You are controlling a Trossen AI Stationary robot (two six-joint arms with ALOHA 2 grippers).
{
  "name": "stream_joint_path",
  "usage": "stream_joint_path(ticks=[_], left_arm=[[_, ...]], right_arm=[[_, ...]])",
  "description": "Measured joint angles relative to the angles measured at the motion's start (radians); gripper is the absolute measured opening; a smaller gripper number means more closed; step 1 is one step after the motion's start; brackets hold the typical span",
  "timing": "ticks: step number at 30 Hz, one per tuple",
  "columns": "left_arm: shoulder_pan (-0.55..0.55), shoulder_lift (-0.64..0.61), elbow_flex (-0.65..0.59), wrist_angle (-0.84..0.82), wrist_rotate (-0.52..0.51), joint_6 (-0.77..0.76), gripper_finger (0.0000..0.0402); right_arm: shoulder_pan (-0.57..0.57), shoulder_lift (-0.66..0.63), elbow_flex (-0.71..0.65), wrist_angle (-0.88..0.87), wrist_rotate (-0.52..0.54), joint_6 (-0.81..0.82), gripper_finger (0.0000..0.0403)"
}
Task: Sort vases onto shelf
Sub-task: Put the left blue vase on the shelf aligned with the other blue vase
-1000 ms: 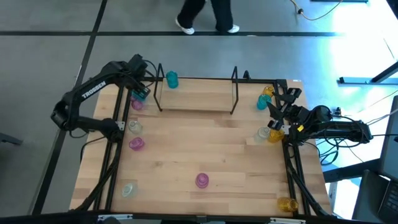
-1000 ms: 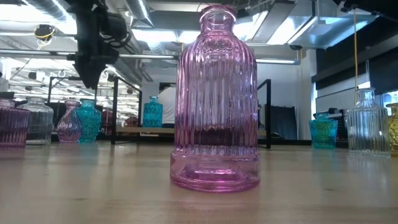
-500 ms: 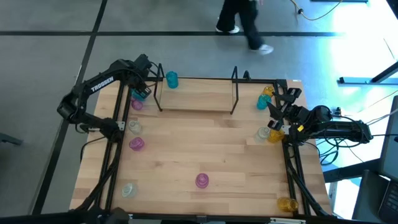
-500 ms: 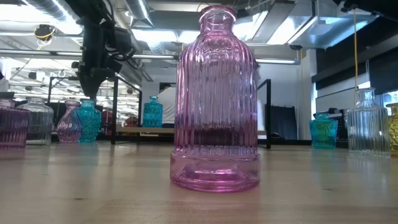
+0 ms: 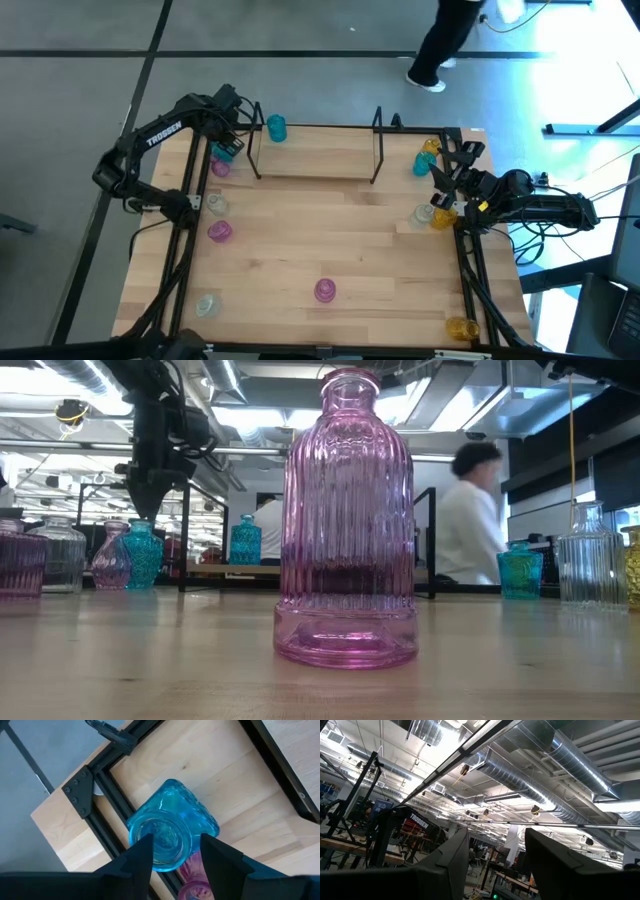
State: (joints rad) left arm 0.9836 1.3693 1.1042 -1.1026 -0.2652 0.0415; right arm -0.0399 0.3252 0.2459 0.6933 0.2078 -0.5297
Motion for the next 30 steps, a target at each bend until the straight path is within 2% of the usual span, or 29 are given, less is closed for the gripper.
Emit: stream_joint_path(ticks=[15, 23, 30], left_arm=[[0.0, 0.0, -0.002, 0.003, 0.025, -0.002, 0.0156], [0.0, 0.0, -0.08, 0.07, 0.018, 0.047, 0.0156], [0.0, 0.0, -0.088, 0.087, 0.021, 0.071, 0.0156]], right_arm=[[0.0, 0.0, 0.0, 0.0, 0.0, 0.0, 0.0179], [0.0, 0.0, 0.0, 0.0, 0.0, 0.0, 0.0179], [0.0, 0.0, 0.0, 0.0, 0.0, 0.0, 0.0179]])
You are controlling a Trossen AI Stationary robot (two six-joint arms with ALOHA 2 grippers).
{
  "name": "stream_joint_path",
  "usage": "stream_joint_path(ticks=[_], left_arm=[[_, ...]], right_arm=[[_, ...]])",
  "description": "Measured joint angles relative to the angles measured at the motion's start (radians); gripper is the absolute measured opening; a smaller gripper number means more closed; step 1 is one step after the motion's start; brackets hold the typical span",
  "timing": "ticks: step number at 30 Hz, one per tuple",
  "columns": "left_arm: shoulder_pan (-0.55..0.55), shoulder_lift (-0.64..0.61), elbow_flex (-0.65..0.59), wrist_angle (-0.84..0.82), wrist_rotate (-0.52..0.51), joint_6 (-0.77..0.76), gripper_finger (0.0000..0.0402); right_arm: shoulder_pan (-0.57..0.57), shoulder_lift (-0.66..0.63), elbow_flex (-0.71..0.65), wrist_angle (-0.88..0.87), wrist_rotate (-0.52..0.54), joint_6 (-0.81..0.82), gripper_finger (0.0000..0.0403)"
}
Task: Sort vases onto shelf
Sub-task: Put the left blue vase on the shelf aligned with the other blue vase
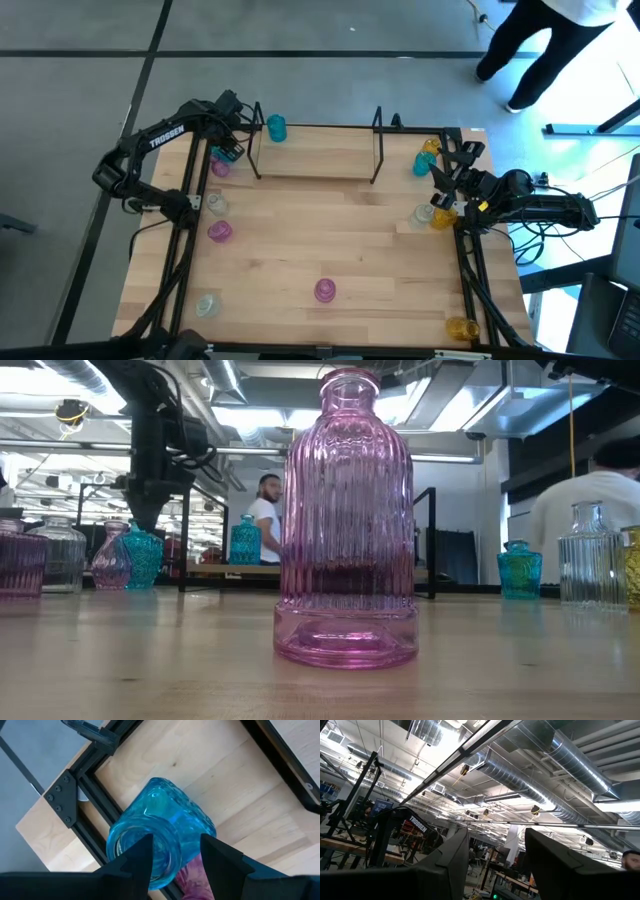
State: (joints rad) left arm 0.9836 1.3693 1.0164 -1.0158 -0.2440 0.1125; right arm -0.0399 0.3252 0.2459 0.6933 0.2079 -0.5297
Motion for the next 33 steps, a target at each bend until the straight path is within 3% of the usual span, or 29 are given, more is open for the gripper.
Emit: stream_joint_path(ticks=[6, 18, 33], left_arm=[[0.0, 0.0, 0.0, -0.003, -0.001, 0.004, 0.0144], [0.0, 0.0, 0.0, -0.006, -0.024, 0.032, 0.0036], [-0.001, -0.006, 0.041, -0.032, -0.032, 0.033, 0.0033]], right_arm=[[0.0, 0.0, 0.0, 0.0, 0.0, 0.0, 0.0179], [0.0, 0.0, 0.0, 0.0, 0.0, 0.0, 0.0179], [0.0, 0.0, 0.0, 0.001, 0.0, 0.0, 0.0179]])
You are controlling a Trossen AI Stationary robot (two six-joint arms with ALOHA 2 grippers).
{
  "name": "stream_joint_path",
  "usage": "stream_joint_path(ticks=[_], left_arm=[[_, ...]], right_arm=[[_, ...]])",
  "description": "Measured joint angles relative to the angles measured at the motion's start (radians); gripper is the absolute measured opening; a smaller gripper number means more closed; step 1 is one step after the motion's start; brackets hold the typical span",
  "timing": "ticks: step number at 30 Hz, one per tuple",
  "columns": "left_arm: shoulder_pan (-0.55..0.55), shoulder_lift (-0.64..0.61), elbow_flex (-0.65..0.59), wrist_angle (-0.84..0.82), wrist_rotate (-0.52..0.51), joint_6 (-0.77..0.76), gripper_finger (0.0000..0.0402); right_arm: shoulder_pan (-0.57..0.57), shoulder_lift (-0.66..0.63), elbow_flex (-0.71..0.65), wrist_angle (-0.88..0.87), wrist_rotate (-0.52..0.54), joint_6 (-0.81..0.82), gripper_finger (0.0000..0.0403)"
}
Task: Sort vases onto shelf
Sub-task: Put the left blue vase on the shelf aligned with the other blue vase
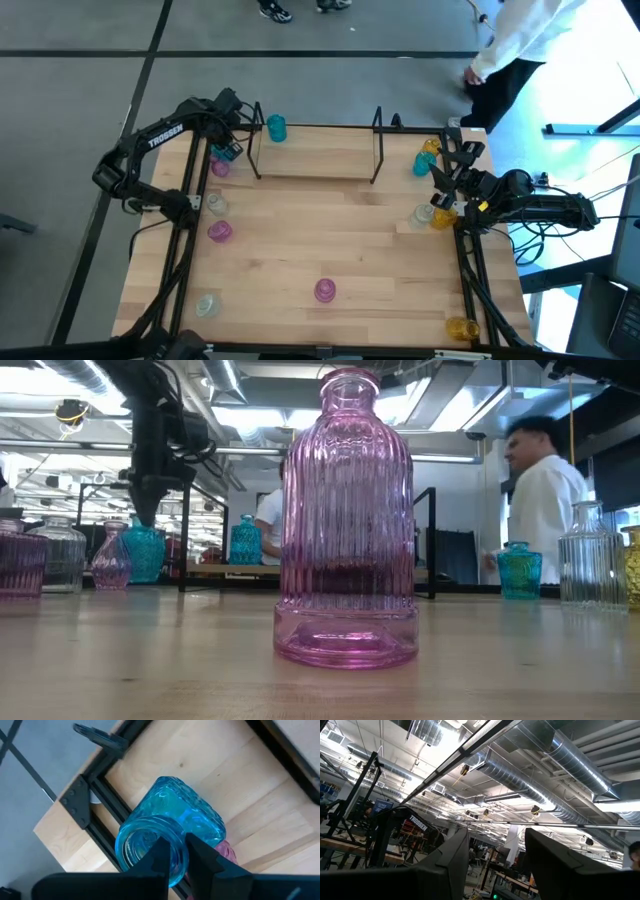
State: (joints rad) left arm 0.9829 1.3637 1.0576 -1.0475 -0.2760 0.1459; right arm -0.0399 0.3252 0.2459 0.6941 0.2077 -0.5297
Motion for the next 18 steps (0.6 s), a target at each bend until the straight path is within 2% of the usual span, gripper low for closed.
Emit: stream_joint_path(ticks=[10, 18], left_arm=[[-0.034, 0.0, 0.16, -0.143, -0.041, -0.03, 0.0033], [-0.094, -0.001, 0.37, -0.28, -0.097, -0.065, 0.0036]], right_arm=[[0.0, 0.0, 0.0, 0.0, 0.0, 0.0, 0.0179], [0.0, 0.0, 0.0, 0.0, 0.0, 0.0, 0.0179]])
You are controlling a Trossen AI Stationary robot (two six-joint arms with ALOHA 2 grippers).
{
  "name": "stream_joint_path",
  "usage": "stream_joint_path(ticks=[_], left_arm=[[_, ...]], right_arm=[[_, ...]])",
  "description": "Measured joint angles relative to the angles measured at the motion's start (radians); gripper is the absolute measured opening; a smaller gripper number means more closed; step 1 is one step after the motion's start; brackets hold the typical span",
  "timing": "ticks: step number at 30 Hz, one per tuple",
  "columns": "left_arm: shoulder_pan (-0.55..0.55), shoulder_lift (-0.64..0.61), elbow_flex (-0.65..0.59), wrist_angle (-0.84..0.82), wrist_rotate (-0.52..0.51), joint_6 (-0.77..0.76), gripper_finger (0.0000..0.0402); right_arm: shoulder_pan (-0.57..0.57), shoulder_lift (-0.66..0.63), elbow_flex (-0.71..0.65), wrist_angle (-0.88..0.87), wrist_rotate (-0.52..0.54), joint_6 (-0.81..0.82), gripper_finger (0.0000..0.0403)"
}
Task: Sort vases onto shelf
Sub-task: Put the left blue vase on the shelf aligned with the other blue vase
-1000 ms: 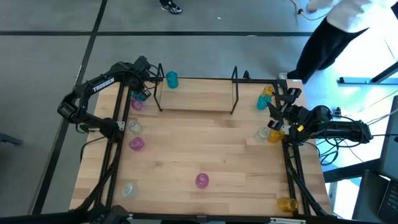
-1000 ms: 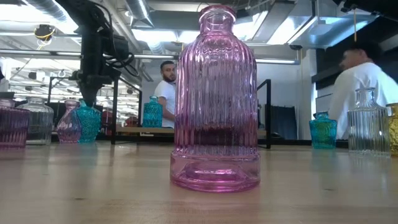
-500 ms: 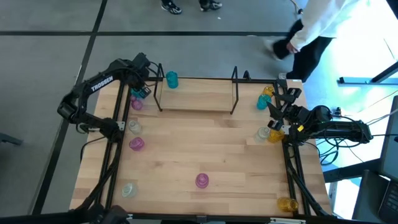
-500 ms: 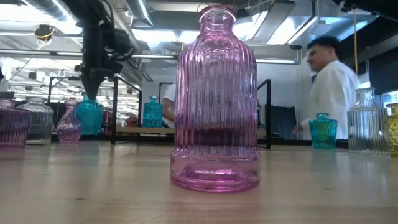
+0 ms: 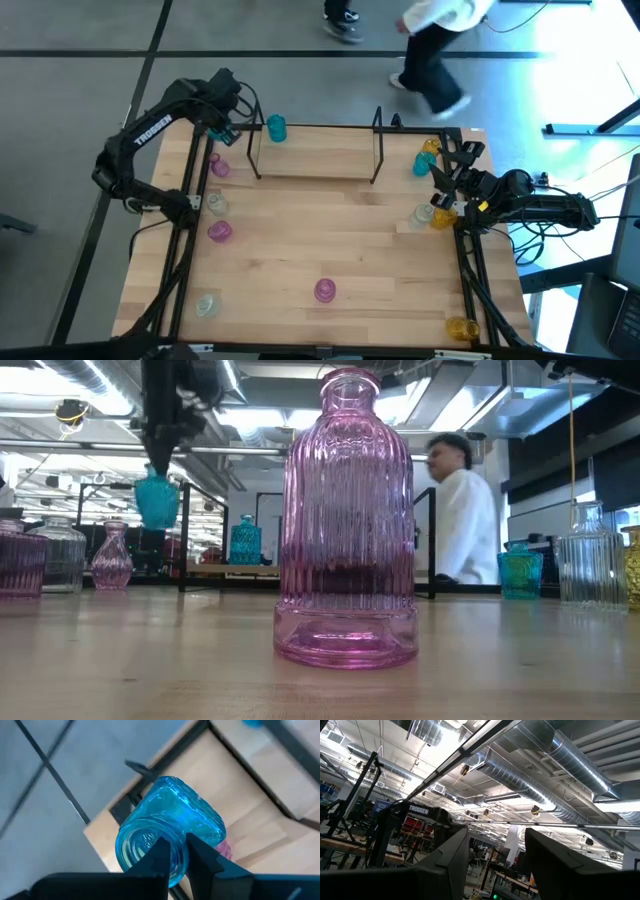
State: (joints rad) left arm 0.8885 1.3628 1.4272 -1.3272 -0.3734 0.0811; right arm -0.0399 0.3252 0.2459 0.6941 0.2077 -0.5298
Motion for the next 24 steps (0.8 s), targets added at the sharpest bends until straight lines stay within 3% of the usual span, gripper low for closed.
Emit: stream_joint_path(ticks=[14, 24], left_arm=[[-0.11, -0.001, 0.323, -0.078, -0.002, -0.025, 0.0038], [-0.264, 0.018, 0.352, -0.004, 0.005, -0.048, 0.0039]], right_arm=[[0.0, 0.0, 0.0, 0.002, 0.0, 0.0, 0.0179], [0.0, 0.0, 0.0, 0.006, 0.0, 0.0, 0.0179]])
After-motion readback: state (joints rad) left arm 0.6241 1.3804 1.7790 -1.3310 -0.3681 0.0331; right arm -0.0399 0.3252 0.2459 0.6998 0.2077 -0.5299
